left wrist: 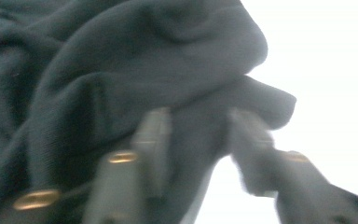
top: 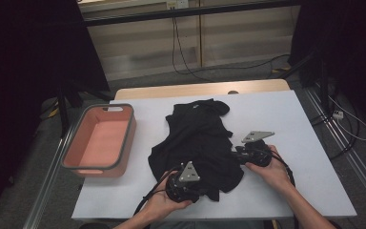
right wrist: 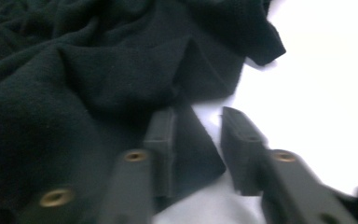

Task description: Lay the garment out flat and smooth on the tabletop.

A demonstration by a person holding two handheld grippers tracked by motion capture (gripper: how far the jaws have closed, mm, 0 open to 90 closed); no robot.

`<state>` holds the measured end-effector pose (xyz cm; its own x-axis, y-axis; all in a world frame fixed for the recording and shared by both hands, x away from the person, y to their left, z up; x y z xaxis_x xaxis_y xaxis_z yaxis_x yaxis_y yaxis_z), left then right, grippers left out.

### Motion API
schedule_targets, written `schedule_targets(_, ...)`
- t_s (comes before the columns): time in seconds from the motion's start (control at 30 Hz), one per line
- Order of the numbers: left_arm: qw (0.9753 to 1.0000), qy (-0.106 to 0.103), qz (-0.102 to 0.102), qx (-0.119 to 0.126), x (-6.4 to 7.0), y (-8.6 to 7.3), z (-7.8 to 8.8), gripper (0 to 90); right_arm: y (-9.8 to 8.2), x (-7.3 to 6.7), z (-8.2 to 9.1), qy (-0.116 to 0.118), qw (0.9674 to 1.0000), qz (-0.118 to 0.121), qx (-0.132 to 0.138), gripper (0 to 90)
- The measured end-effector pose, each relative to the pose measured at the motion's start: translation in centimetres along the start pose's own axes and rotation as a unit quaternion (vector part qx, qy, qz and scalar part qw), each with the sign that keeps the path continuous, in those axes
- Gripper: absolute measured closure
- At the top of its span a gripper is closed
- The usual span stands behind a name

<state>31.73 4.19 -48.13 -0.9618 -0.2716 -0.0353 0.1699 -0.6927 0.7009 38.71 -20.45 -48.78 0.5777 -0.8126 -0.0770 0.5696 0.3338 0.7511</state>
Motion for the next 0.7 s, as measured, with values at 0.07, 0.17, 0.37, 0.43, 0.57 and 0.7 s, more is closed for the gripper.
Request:
schedule_targets(0.07, 1.0, 0.002, -0.003, 0.0, 0.4, -0.1, 0.2, 83.4, 0.1, 0.0, 0.2, -0.001, 0.9999, -0.007, -0.008, 89.1)
schedule_targets(0.17, 0.9999, -0.011, 0.005, -0.008, 0.4, -0.3, 0.8, 88.0, 0.2, 0.0, 0.5, -0.012, 0.9998, 0.0, -0.013, 89.8)
schedule_targets(0.37, 0.9996, -0.015, 0.025, 0.003, 0.1, -1.5, 3.9, 88.2, 0.2, 0.4, 2.5, -0.02, 0.9996, -0.017, 0.008, 89.9)
schedule_targets(0.43, 0.9992, -0.009, 0.036, 0.01, 0.0, -2.1, 5.0, 88.2, 0.1, 0.7, 2.9, -0.028, 0.9994, -0.017, 0.008, 89.9)
schedule_targets(0.57, 0.9987, -0.006, 0.049, 0.008, -0.3, -3.9, 6.7, 88.2, -0.1, 1.2, 3.7, -0.043, 0.9988, -0.022, 0.008, 90.0)
schedule_targets(0.7, 0.9984, 0.006, 0.054, 0.015, -0.6, -4.9, 8.2, 88.2, -1.0, 1.9, 4.9, -0.057, 0.998, -0.029, 0.008, 90.0)
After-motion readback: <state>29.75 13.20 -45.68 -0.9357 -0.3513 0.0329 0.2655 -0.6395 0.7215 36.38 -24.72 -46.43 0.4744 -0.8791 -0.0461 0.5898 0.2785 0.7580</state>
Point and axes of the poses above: each handheld gripper's, and its own axes: z roughly backward along the jaws, y roughly out of its top, x roughly to its right, the point moved 3 cm from there along -z, roughly forward along the jaws, and after that the axes turned 4 degrees about -z, right-handed, at the moved point
